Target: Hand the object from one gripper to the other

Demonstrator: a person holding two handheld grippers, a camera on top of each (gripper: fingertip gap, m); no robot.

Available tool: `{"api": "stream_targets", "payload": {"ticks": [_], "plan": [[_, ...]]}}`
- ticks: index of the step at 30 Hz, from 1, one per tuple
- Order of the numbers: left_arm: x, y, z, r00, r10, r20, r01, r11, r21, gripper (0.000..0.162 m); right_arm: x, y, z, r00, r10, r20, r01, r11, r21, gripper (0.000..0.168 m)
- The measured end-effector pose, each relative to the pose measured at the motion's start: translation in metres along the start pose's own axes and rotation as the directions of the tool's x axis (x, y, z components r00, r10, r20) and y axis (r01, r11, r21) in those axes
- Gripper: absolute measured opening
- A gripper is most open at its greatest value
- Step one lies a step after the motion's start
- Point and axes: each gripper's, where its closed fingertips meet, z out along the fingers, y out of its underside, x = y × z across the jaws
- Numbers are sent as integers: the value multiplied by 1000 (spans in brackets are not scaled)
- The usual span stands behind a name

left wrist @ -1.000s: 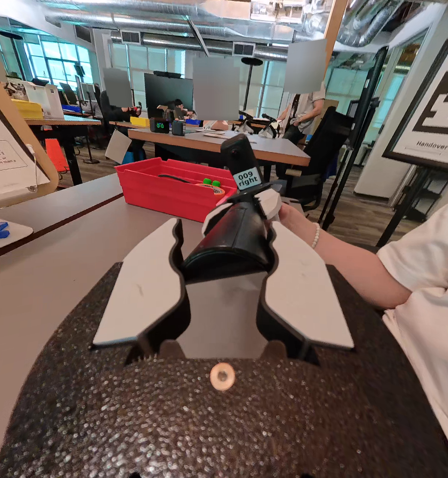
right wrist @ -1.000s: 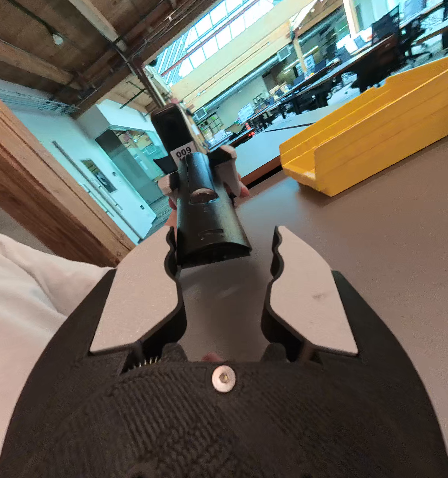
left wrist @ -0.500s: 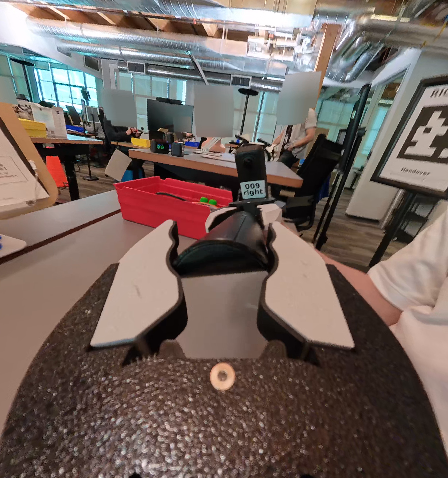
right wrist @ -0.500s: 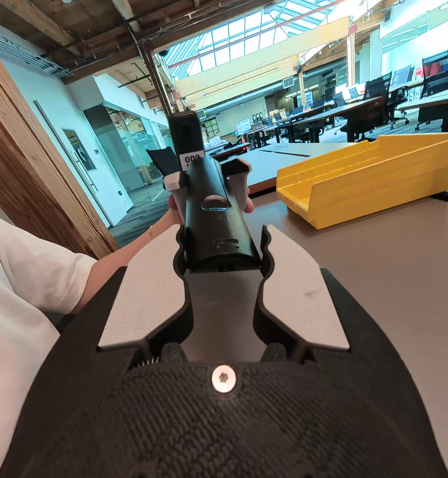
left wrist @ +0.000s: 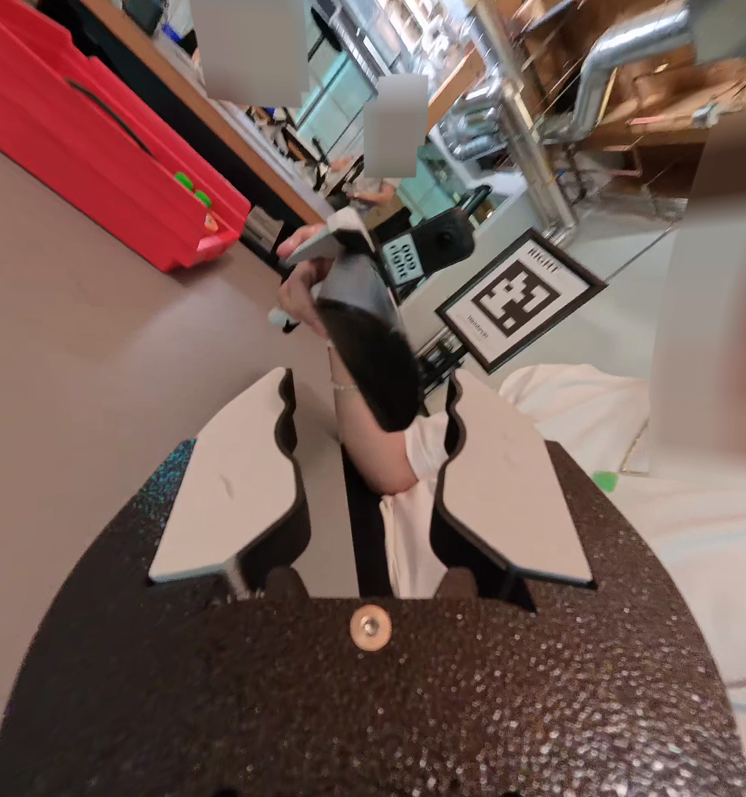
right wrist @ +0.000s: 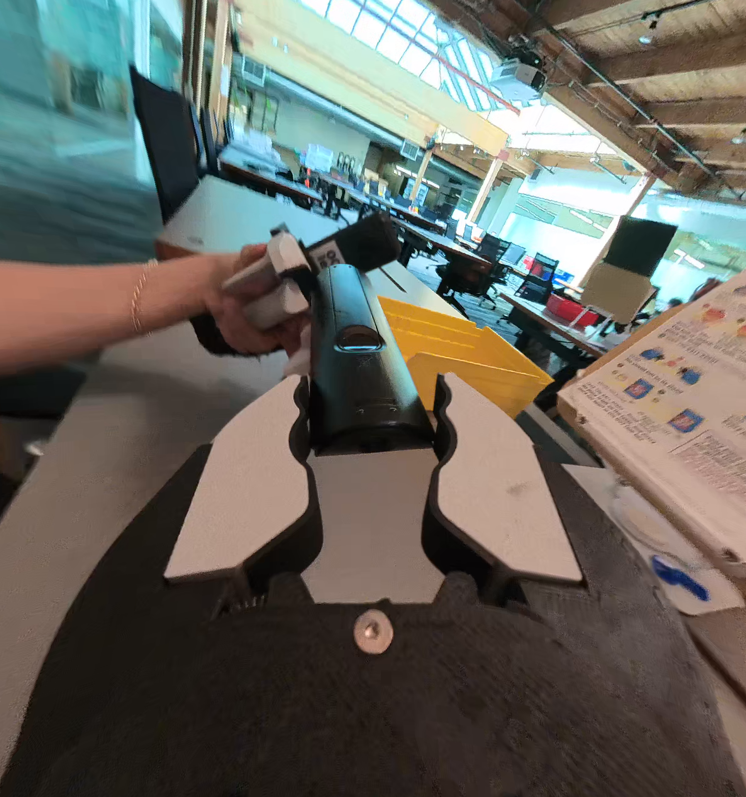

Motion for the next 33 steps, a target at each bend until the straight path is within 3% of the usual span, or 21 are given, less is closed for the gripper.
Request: {"api": "stream_targets", "payload": {"ticks": [4, 9, 10, 17, 22, 26, 29, 33], "plan": [[-8, 6, 0, 998, -3, 65, 5, 999, -33, 68, -13, 7, -2, 982, -187, 40, 189, 981, -48, 56], [-17, 5, 8, 997, -62, 49, 63, 998, -15, 34, -17, 14, 6, 964, -263, 44, 266, 958, -109, 56], [-21, 5, 9, 996, -62, 61, 63, 998, -9, 33, -16, 16, 7, 959, -279, 39, 282, 952, -122, 56], [-37, 0, 11, 996, 1, 94, -4, 999, 32, 29, -3, 38, 5, 967, -255, 0, 250, 945, -210, 56], [-45, -5, 2, 982, 74, 176, -82, 996, 39, 29, 2, 29, 2, 998, -57, -26, 53, 989, -140, 56], [-49, -3, -12, 857, 340, 387, -310, 941, -140, 29, -4, 19, -5, 989, 108, 104, -88, 979, -182, 65], [-35, -5, -8, 765, 511, 392, -453, 860, -237, 29, 0, 35, 12, 971, 145, 190, -66, 927, -369, 68], [-29, 0, -4, 659, 635, 403, -515, 772, -373, 29, -5, 42, 36, 911, 258, 321, -62, 856, -514, 63]]}}
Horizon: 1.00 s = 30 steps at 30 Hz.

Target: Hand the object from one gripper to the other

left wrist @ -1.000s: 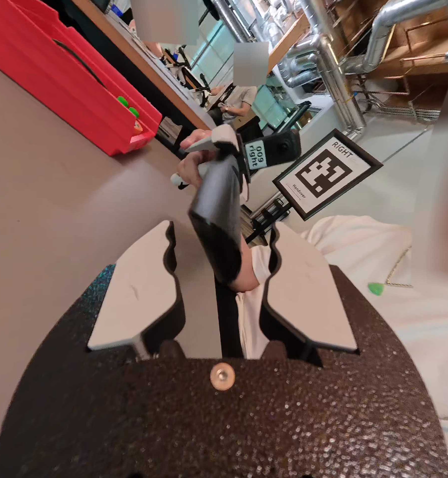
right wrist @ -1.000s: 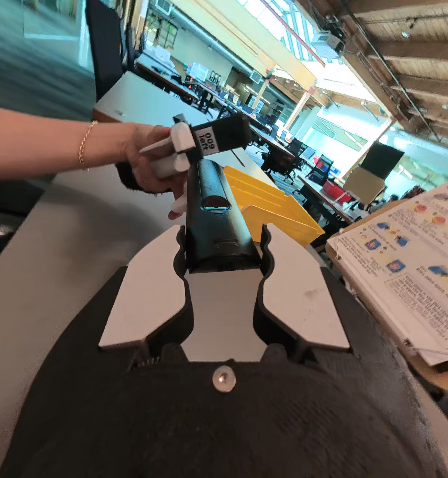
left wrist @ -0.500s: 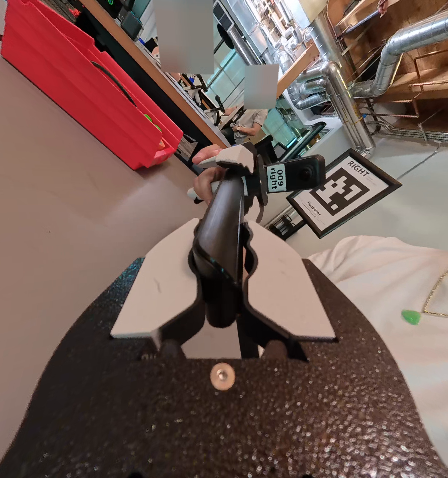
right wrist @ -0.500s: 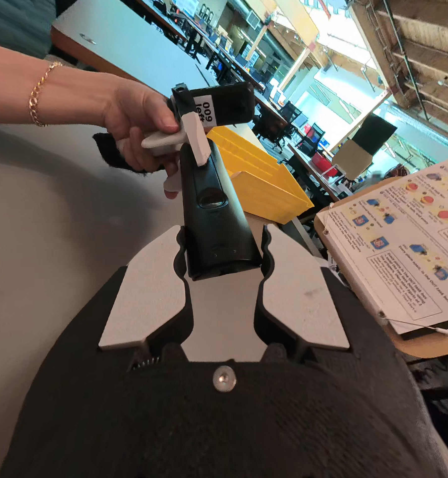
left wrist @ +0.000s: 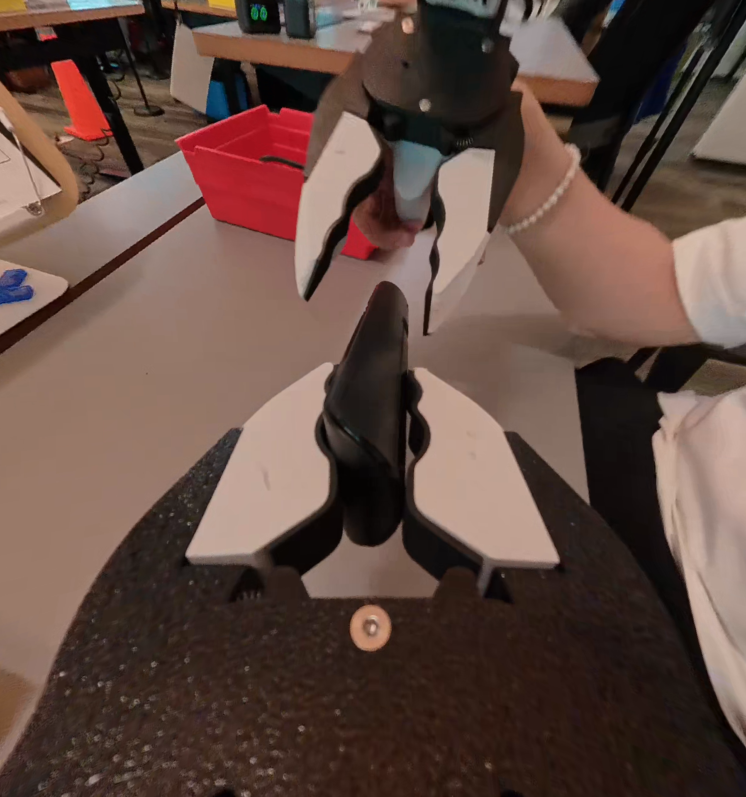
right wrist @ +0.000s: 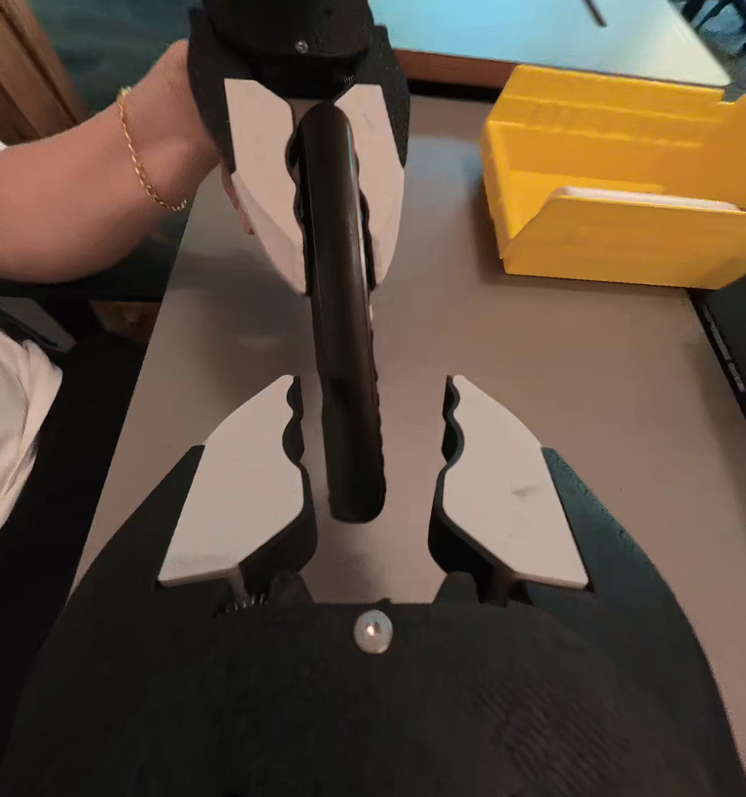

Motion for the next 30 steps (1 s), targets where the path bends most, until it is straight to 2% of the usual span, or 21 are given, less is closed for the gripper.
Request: {"api": "stream_targets", "payload": {"ticks": [5, 7, 8, 11, 13, 16, 18, 20, 23, 26, 29, 30], "plan": [[1, -5, -1, 997, 48, 55, -46, 998, -35, 29, -5, 5, 21, 990, -96, 104, 115, 973, -200, 59], [0, -8, 0, 995, 62, 83, -60, 998, -31, 29, -10, 3, 26, 979, -142, 149, 172, 961, -217, 34], [-2, -8, -1, 993, 68, 100, -64, 997, -42, 29, -11, 3, 27, 974, -167, 155, 200, 953, -227, 27], [0, -10, -2, 986, 113, 121, -106, 992, -63, 29, -12, 2, 28, 969, -190, 155, 220, 954, -205, 26], [-1, -21, -2, 980, 121, 158, -122, 993, -7, 30, -9, -1, 27, 972, -197, 126, 214, 966, -145, 25], [-8, -60, -13, 975, 5, 220, -68, 958, 279, 43, -6, -16, 19, 986, -137, 97, 136, 991, 19, 25], [-10, -72, -20, 981, -81, 174, 4, 915, 403, 44, 3, -41, 3, 996, -63, 54, 51, 977, 207, 25], [-14, -66, -15, 983, -133, 130, 69, 910, 408, 46, 15, -66, -17, 999, 34, 20, -40, 919, 392, 25], [-14, -57, 4, 983, -172, 71, 132, 914, 383, 45, 27, -88, -36, 991, 136, -8, -108, 823, 557, 25], [-5, -55, 23, 984, -177, 18, 158, 916, 369, 42, 19, -101, -38, 988, 154, 21, -131, 747, 652, 25], [1, -52, 33, 990, -143, 11, 130, 928, 348, 39, 10, -103, -32, 980, 181, 87, -191, 706, 682, 25], [4, -53, 34, 992, -128, 2, 119, 929, 349, 29, 9, -103, -31, 977, 190, 99, -205, 690, 694, 25]]}}
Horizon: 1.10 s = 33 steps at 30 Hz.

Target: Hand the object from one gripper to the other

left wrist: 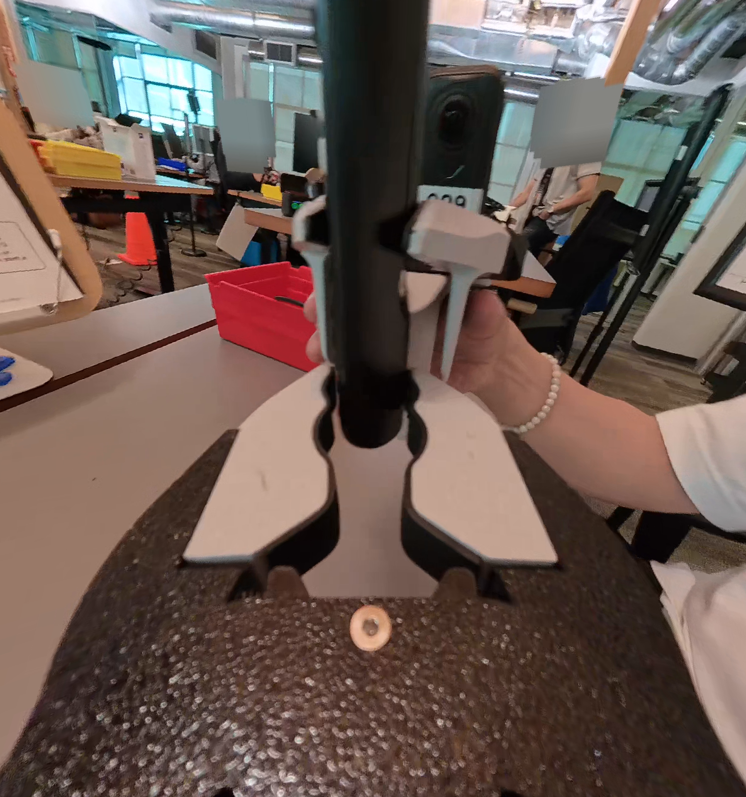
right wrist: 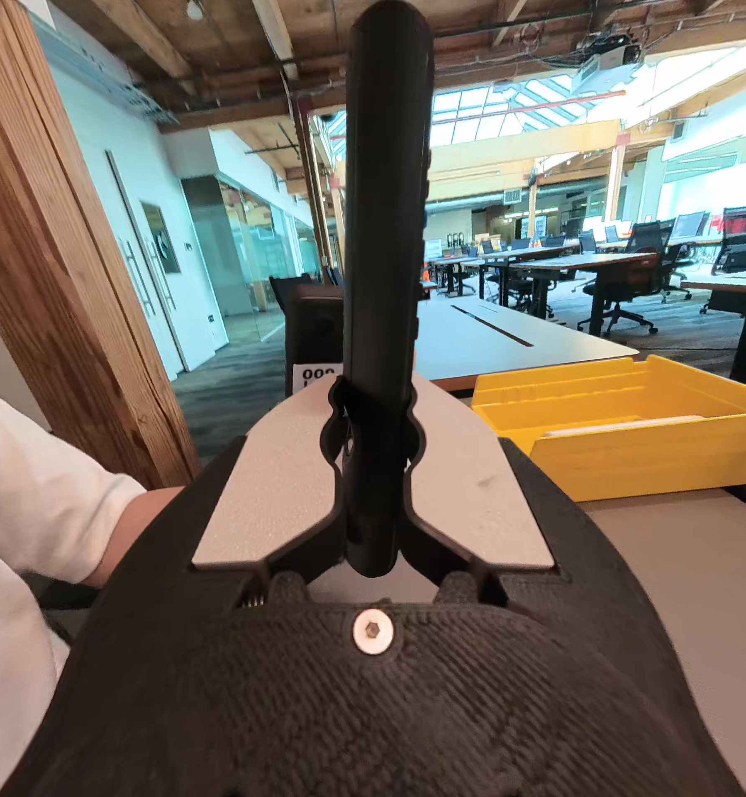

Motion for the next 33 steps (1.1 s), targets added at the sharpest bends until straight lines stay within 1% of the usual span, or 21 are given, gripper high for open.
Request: {"api": "stream_targets", "payload": {"ticks": [1, 3, 5, 7, 9, 11, 13, 16, 17, 19, 20, 21, 22, 23, 25, 27, 29, 30, 31, 32, 33], "plan": [[2, 1, 1, 1000, 16, -13, -16, 1000, 0, 25, 0, 1, 1, 1000, 12, -1, -12, 1000, 16, 25], [2, 3, 1, 999, 47, -20, -47, 999, -10, 25, 0, 2, -2, 1000, 10, 1, -10, 1000, 17, 25], [-6, 7, 0, 997, 79, 19, -78, 997, -28, 24, 4, 8, -4, 1000, 3, -27, -3, 1000, -26, 27], [-22, 10, -1, 981, 139, 137, -132, 989, -64, 23, 19, 10, -8, 988, -43, -151, 32, 997, -72, 33], [-39, 12, -5, 938, 216, 270, -188, 974, -127, 23, 33, 1, -15, 950, -85, -301, 68, 995, -66, 48], [-56, 8, -14, 848, 320, 424, -258, 946, -198, 23, 40, -15, -22, 907, -79, -413, 75, 997, -27, 63], [-71, 2, -25, 697, 455, 555, -344, 891, -298, 23, 39, -27, -22, 873, -67, -484, 76, 997, 0, 68], [-79, -4, -35, 488, 590, 643, -411, 806, -426, 22, 34, -29, -6, 847, -68, -528, 71, 997, -14, 80], [-80, -6, -37, 436, 612, 659, -426, 786, -448, 23, 33, -28, 0, 838, -76, -541, 77, 997, -20, 80], [-80, -6, -37, 381, 629, 677, -433, 769, -470, 23, 39, -29, 5, 787, -108, -607, 116, 993, -27, 82], [-80, -7, -38, 365, 628, 687, -433, 768, -471, 23, 43, -30, 4, 754, -133, -643, 145, 989, -34, 74], [-79, -9, -39, 360, 618, 698, -434, 774, -461, 23, 46, -33, 1, 726, -166, -667, 188, 981, -39, 52], [-80, -9, -40, 367, 608, 704, -427, 783, -453, 23, 44, -35, 3, 733, -181, -655, 209, 977, -36, 52], [-81, -8, -41, 370, 604, 706, -416, 787, -456, 23, 45, -32, 4, 746, -154, -648, 174, 984, -34, 53], [-82, -6, -42, 374, 600, 707, -417, 790, -449, 23, 45, -30, 8, 762, -193, -618, 189, 979, -73, 51], [-82, -3, -38, 426, 583, 692, -409, 806, -427, 24, 44, -27, 9, 779, -212, -589, 189, 977, -102, 51], [-78, -1, -31, 495, 575, 651, -424, 814, -397, 26, 42, -28, 8, 796, -235, -558, 195, 972, -132, 51], [-74, -2, -27, 542, 569, 618, -438, 819, -369, 30, 38, -29, 9, 810, -257, -527, 211, 966, -147, 51], [-69, -3, -24, 599, 555, 577, -448, 830, -333, 33, 34, -31, 9, 826, -277, -491, 225, 961, -163, 51], [-62, -3, -21, 673, 526, 519, -443, 849, -287, 37, 27, -30, 10, 853, -298, -429, 236, 952, -193, 51], [-54, -2, -19, 761, 471, 446, -407, 882, -237, 49, 21, -30, 10, 877, -304, -372, 236, 947, -216, 51]]}}
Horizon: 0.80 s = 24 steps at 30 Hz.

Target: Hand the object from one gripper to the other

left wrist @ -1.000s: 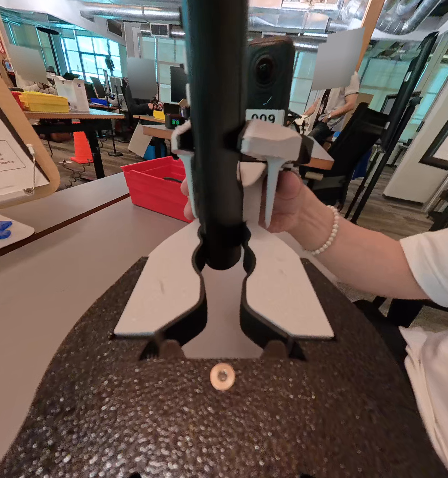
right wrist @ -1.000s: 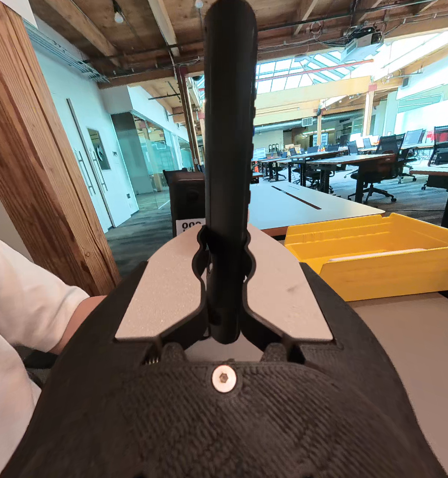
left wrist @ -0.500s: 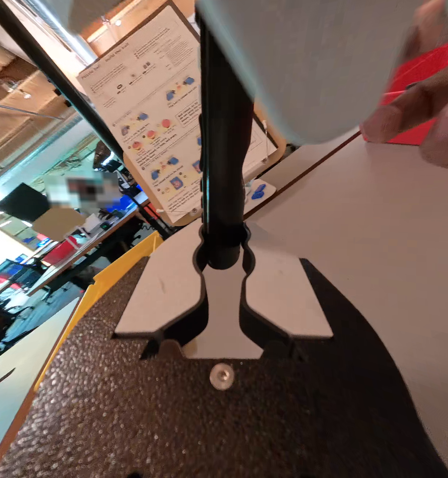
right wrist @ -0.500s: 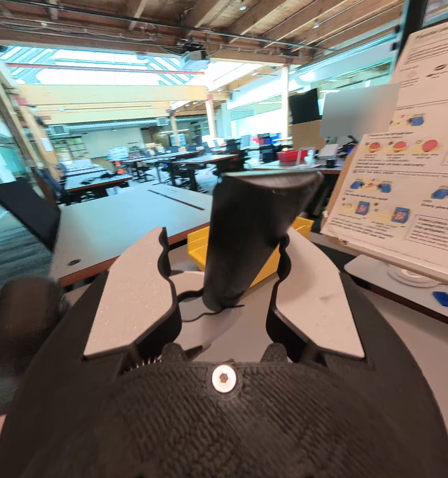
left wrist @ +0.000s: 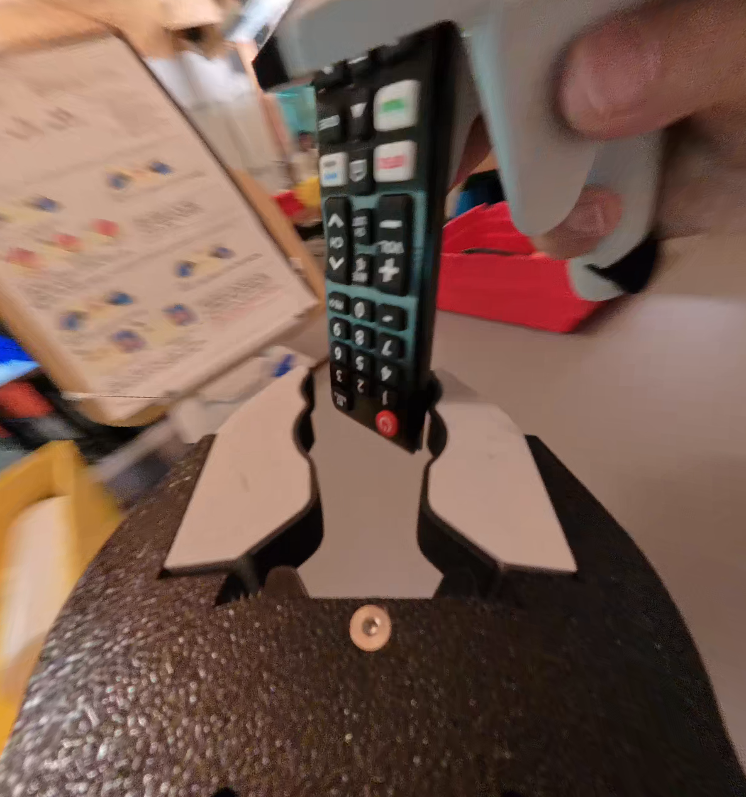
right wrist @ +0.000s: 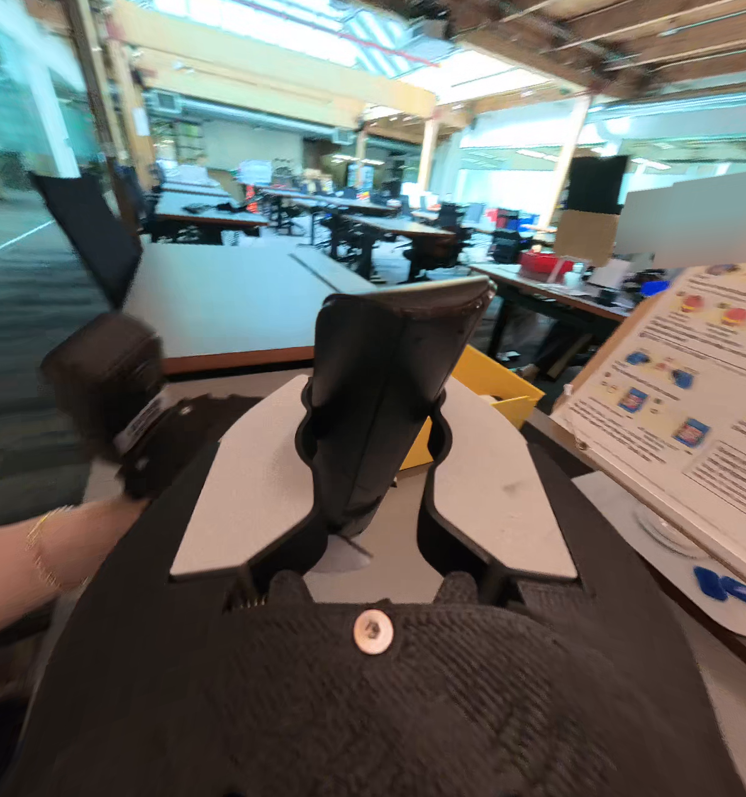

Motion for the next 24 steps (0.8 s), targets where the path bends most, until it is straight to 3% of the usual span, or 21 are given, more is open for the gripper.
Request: {"api": "stream_targets", "payload": {"ticks": [2, 4, 6, 8, 11, 13, 16, 18, 21, 24], "plan": [[13, -5, -10, 958, -179, -223, 185, 983, 4, 74, -13, -2, -6, 989, -5, 146, 9, 1000, -29, 50], [34, -11, -27, 841, -274, -467, 297, 955, -25, 83, -36, -8, -16, 935, -6, 356, 13, 1000, -17, 51], [62, -16, -50, 674, -287, -680, 338, 939, -62, 74, -58, -8, -28, 838, -6, 546, 19, 1000, -17, 51], [84, -23, -68, 533, -258, -806, 351, 934, -67, 64, -73, -1, -37, 752, -24, 659, 58, 998, -30, 51], [102, -22, -76, 417, -254, -873, 342, 934, -109, 50, -84, 7, -41, 680, 11, 733, 50, 997, -61, 50], [107, -19, -72, 404, -247, -881, 338, 935, -108, 35, -86, 7, -41, 662, 39, 748, 15, 998, -65, 50], [106, -22, -67, 384, -233, -893, 382, 921, -76, 33, -82, 5, -42, 653, 78, 753, -51, 997, -59, 51], [103, -20, -61, 387, -248, -888, 412, 908, -74, 31, -73, 9, -40, 691, 105, 715, -68, 994, -80, 49], [90, -9, -41, 496, -303, -814, 428, 901, -75, 29, -48, 19, -29, 809, 141, 570, -87, 989, -122, 42], [68, 4, -22, 641, -358, -679, 411, 907, -90, 28, -11, 25, -20, 953, 50, 299, -7, 990, -142, 61]]}}
